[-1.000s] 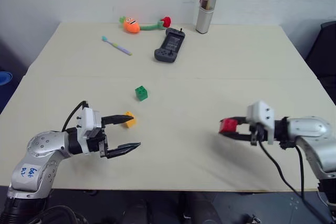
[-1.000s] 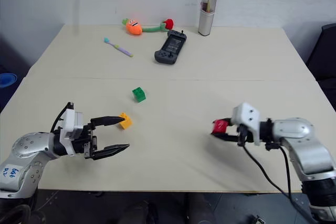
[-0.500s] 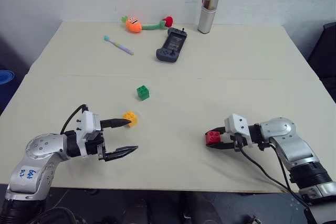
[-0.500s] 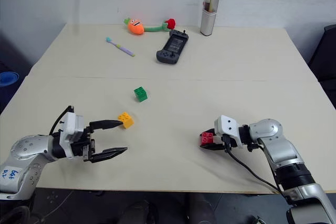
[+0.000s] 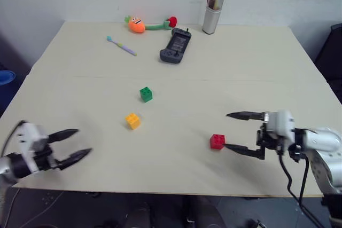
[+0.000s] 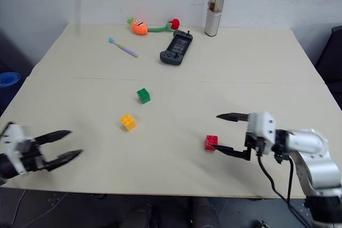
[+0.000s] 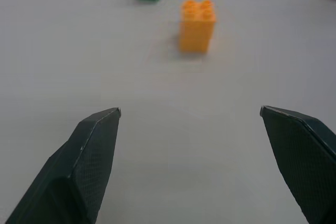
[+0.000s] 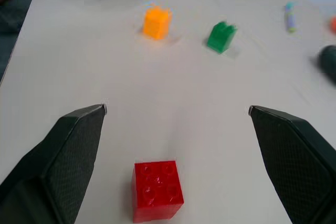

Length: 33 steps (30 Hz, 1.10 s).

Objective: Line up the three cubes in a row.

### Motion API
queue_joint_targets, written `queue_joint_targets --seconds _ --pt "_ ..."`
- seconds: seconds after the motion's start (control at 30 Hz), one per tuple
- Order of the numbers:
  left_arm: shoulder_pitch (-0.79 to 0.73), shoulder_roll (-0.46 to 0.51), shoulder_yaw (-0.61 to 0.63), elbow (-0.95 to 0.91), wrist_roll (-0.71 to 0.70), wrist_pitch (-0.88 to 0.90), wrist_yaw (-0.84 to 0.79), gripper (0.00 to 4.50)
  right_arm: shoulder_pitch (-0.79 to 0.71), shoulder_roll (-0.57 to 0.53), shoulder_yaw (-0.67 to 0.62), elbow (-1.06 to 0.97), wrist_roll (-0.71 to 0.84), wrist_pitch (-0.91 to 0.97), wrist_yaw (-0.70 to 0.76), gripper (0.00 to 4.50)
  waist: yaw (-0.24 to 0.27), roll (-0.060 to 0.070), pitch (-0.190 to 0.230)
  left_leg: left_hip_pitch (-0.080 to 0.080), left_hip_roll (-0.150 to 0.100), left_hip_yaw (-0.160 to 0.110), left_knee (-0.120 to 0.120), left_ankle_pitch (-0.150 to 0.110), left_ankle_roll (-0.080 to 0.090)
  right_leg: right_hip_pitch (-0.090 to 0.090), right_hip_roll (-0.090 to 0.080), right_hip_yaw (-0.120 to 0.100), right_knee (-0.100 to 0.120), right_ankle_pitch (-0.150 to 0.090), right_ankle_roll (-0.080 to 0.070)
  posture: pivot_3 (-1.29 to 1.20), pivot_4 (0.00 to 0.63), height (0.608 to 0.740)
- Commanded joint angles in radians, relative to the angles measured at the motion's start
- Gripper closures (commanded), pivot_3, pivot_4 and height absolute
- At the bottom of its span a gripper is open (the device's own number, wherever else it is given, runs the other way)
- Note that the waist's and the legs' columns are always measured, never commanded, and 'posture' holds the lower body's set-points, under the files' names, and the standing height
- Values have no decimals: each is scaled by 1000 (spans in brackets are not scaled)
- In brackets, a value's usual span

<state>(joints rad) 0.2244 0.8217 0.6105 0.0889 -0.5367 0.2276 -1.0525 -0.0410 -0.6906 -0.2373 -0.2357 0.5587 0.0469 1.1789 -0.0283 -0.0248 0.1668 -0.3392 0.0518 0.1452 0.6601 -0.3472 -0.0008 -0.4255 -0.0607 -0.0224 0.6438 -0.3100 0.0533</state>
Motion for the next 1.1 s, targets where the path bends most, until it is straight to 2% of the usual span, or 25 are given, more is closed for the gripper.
queue_joint_targets --seconds 0.03,0.13,0.2,0.37,0.43,0.53,0.63,0.73,0.87,1.0,1.1 --pt "7 -2 49 104 12 -32 10 0 54 117 -130 -32 114 -56 -107 37 0 0 0 0 0 0 -1 0 1 0 0 0 0 0 0 0 150 740" --pt "-86 -31 -18 45 -26 10 31 0 146 117 -128 -23 66 -112 -43 37 9 0 0 0 -3 0 -1 -2 7 1 -4 0 0 0 1 0 150 740" --pt "-228 -53 -93 -6 -49 75 75 0 142 132 -138 -32 69 -138 -66 37 30 0 0 1 -3 -1 0 -2 7 3 -6 -3 -1 0 1 0 150 740" --pt "-583 -111 -313 -6 -5 208 145 0 104 104 -115 -83 86 -107 -74 37 26 -1 -1 2 -4 -1 2 1 3 7 -7 -5 0 1 2 0 150 740" --pt "-779 -191 -423 122 100 169 213 0 85 106 -106 -89 83 -99 -91 37 27 -1 -1 3 -3 -1 2 0 2 8 -4 -5 -1 2 3 0 150 740" --pt "-933 -263 -502 278 182 123 240 0 74 107 -100 -88 82 -95 -103 37 20 -1 -1 4 -3 1 4 1 2 9 -1 -4 -1 2 3 0 150 740" --pt "-1115 -360 -609 553 292 51 246 0 69 112 -88 -95 72 -92 -121 37 21 -2 0 3 -2 3 4 1 2 8 1 -3 -2 1 4 0 150 740" --pt "-1209 -387 -654 726 372 -7 256 0 77 115 -84 -123 65 -85 -152 37 22 -3 1 3 -3 3 6 1 2 7 2 -2 -2 1 5 0 150 740" --pt "-1260 -403 -679 839 416 -31 223 0 101 117 -95 -152 54 -88 -201 37 17 -3 1 2 -2 4 5 1 2 6 2 -2 -2 1 5 0 150 740" --pt "-1283 -434 -672 933 456 -79 264 851 134 119 -103 -174 50 -99 -228 0 25 -3 1 2 -2 3 6 1 2 6 1 -2 -1 1 5 0 150 740" --pt "-1293 -445 -665 973 470 -115 268 1805 153 117 -101 -192 52 -97 -242 0 27 -4 2 1 -2 3 6 1 3 6 0 -2 -1 1 5 0 150 740"
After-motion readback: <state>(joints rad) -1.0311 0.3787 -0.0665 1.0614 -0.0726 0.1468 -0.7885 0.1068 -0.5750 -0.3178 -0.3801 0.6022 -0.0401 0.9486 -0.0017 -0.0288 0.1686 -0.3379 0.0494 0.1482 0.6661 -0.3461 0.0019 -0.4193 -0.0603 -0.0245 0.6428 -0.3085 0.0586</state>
